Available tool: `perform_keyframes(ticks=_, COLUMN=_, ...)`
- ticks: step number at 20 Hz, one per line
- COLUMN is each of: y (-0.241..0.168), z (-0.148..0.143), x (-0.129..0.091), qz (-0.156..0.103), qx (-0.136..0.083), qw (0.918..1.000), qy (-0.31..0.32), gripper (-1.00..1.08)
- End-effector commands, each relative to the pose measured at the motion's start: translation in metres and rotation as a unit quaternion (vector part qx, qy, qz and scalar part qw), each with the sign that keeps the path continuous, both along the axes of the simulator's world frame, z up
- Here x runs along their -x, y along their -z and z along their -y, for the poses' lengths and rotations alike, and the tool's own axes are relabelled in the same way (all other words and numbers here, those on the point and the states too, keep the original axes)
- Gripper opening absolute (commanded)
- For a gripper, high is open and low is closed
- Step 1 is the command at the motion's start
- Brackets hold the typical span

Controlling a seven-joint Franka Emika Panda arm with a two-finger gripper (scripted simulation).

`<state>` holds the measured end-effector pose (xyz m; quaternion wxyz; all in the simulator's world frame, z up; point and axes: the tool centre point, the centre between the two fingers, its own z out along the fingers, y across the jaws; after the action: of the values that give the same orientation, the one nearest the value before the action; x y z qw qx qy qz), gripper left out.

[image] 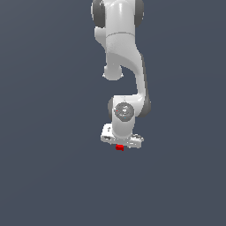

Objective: Pick up the red cube and move it to a goal position.

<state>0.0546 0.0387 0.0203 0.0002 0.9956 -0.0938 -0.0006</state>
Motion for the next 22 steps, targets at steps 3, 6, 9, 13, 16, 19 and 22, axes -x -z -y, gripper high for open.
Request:
perform_keyframes(ticks=3, y=0.001, z=0.000, x=-0.001, qz=0.001, qx=0.000, qw=1.0000, qy=0.001, gripper=-1.00)
perform_keyframes(ticks=6, y=0.001, z=0.000, x=-0.001, qz=0.001, qx=0.000, qw=1.0000, qy=0.001, gripper=-1.00)
perform_keyframes(ticks=9, y=0.001, z=0.000, x=-0.001, qz=0.001, qx=0.000, qw=1.0000, qy=0.001, gripper=-1.00)
perform_keyframes(ticks=13, y=-0.001, z=0.000, x=-0.001, qz=0.000, qx=0.000, qw=1.0000, qy=0.001, gripper=-1.00)
perform_keyframes(ticks=16, y=-0.006, z=0.001, x=0.000, qz=0.000, qx=0.000, qw=1.0000, qy=0.001, gripper=-1.00)
perform_keyframes(ticks=19, y=-0.017, z=0.003, x=0.001, qz=0.000, qx=0.000, qw=1.0000, qy=0.001, gripper=-1.00)
perform_keyframes(ticks=22, y=-0.033, z=0.006, x=0.003, qz=0.000, qx=0.000, qw=1.0000, qy=0.001, gripper=-1.00)
